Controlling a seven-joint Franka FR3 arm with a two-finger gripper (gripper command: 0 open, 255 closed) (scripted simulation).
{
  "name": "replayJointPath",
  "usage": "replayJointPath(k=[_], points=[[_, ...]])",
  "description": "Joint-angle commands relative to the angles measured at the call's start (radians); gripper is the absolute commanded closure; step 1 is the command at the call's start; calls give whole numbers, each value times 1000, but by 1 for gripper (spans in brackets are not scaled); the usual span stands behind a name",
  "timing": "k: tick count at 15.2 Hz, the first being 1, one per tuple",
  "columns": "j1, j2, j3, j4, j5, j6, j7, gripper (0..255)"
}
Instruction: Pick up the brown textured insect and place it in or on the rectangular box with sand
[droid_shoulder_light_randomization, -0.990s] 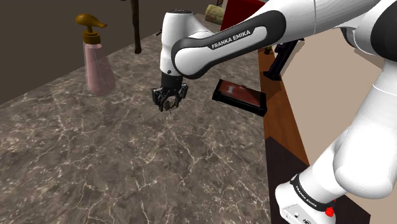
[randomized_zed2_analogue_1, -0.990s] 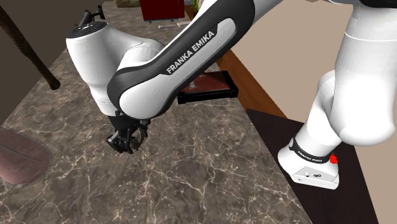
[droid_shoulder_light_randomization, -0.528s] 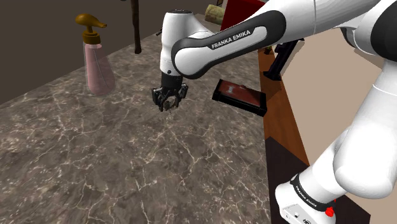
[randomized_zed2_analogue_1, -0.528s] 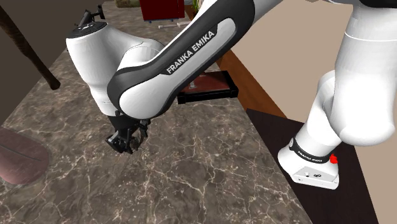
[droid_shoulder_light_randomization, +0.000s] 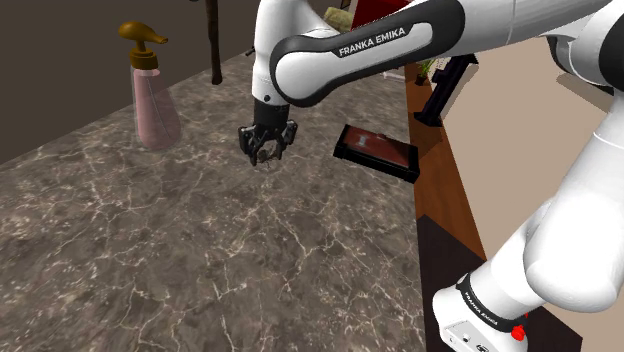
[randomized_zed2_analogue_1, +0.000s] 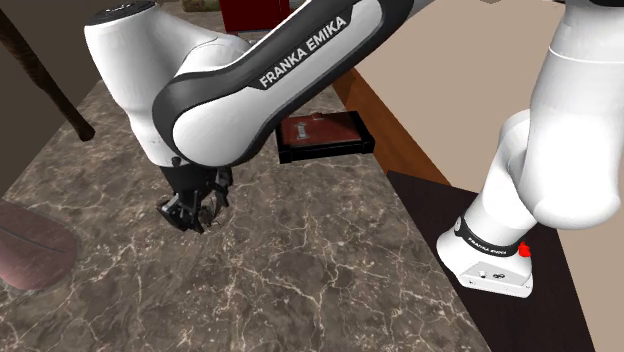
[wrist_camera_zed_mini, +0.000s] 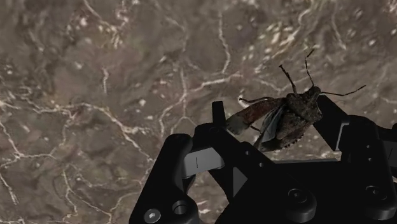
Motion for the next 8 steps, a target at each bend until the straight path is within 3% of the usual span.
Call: replayJointPath(k=[1,8], points=[[-1,-12,1,13,5,-24,-4,255],[-4,-45,5,67,20,-110,-13,255]])
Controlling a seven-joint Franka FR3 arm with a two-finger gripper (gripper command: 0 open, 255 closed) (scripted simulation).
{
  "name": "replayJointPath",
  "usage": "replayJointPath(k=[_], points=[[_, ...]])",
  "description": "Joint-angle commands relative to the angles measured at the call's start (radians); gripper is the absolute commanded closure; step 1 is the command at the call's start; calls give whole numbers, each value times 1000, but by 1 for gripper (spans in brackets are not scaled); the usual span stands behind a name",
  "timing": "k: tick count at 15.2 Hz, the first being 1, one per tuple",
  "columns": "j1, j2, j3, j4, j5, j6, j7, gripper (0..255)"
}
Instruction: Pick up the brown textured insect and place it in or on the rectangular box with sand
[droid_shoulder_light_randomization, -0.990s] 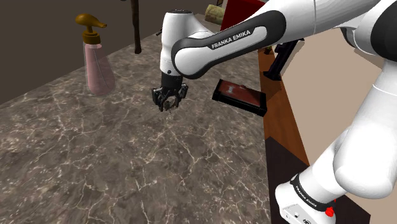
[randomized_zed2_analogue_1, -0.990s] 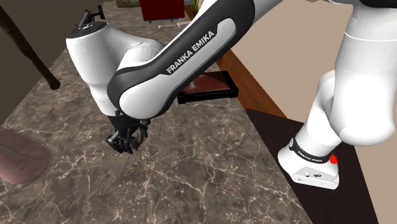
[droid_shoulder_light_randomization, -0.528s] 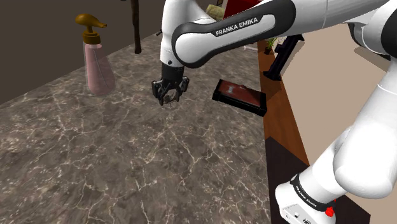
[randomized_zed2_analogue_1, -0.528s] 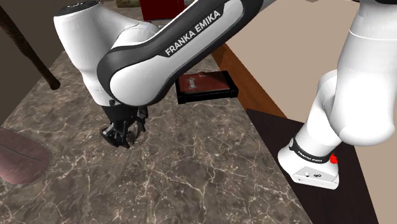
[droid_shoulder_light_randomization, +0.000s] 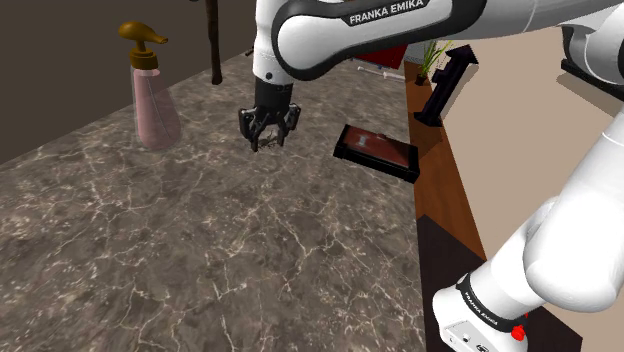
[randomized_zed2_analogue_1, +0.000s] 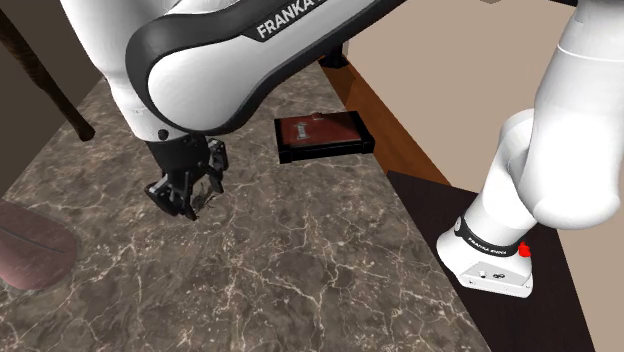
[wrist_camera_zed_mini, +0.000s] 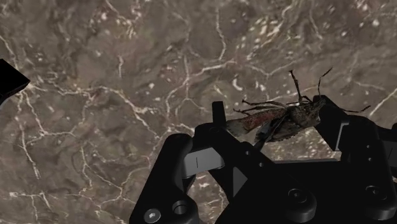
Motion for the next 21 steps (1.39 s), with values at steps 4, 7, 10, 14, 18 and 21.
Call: replayJointPath(k=[4,7,10,14,18,21], points=[[-1,-17,2,46,8,-62,-5,255],[-1,-26,3,75,12,-100,-7,255],[-31,-80,-12,18,34,-93,-56,255],[-82,-172,-50,-95,69,-68,-157,255],[-127,-250,-97,-187,92,-53,-258,255],[-158,-299,-136,-243,102,-46,-334,255]])
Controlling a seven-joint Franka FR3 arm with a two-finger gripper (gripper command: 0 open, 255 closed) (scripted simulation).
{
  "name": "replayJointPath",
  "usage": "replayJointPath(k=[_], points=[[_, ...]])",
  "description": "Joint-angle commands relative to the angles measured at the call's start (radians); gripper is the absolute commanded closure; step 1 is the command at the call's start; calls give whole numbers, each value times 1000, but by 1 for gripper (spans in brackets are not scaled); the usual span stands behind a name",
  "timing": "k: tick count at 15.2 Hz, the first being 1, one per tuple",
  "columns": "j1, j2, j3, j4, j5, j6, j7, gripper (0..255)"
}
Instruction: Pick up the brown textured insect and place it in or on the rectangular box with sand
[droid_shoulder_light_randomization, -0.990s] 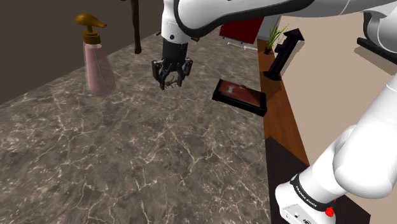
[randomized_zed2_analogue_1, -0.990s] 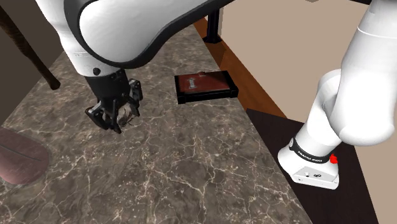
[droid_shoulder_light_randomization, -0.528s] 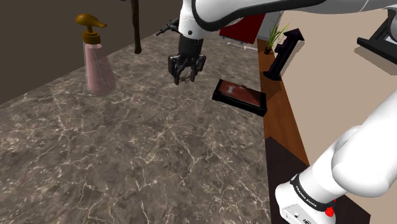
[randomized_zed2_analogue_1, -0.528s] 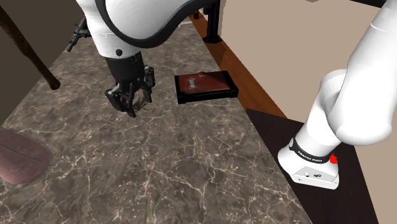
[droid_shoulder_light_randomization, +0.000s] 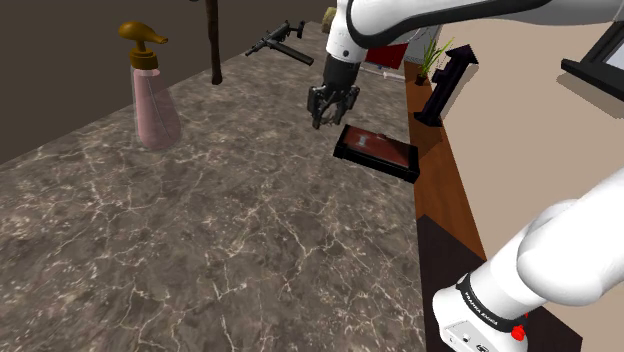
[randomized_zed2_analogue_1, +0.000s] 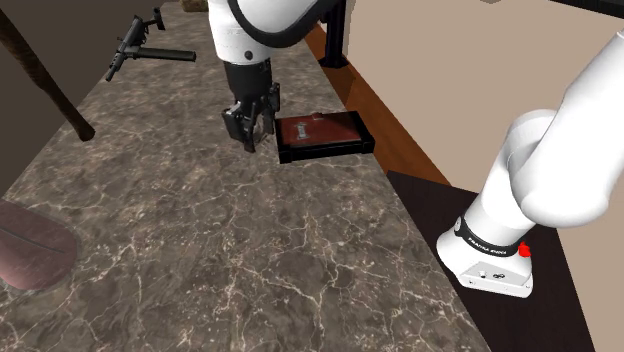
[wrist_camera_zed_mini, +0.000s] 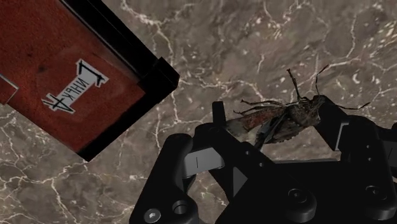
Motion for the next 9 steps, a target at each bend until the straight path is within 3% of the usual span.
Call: replayJointPath(k=[1,9], points=[[-21,-28,-27,-38,5,9,-52,255],[-104,-108,-144,-129,-1,16,-251,255]])
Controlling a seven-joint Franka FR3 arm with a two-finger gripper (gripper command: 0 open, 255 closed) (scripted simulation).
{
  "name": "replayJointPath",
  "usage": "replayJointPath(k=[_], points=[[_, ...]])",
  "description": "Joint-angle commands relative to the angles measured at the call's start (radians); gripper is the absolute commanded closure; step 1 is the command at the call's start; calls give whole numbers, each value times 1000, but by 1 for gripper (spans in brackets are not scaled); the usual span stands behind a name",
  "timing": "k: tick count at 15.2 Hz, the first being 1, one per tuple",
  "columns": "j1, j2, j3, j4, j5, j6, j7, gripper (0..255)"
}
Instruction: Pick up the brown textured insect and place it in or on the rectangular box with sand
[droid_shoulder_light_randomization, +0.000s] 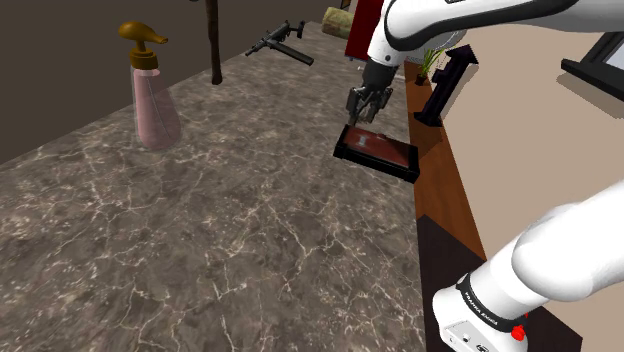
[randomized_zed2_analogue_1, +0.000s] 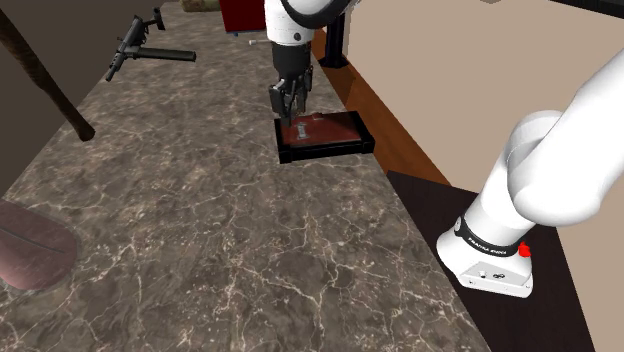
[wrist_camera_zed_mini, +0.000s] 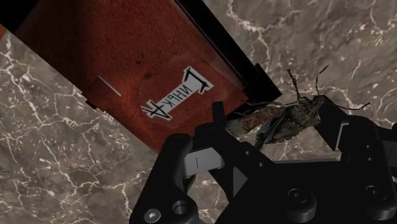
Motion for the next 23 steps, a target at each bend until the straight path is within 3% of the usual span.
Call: replayJointPath(k=[1,8,20,23], points=[[-23,-12,-33,-13,-6,-1,-55,255],[-94,-22,-134,-27,-28,0,-215,255],[-93,38,-135,-133,-24,166,-220,255],[-93,38,-135,-133,-24,166,-220,255]])
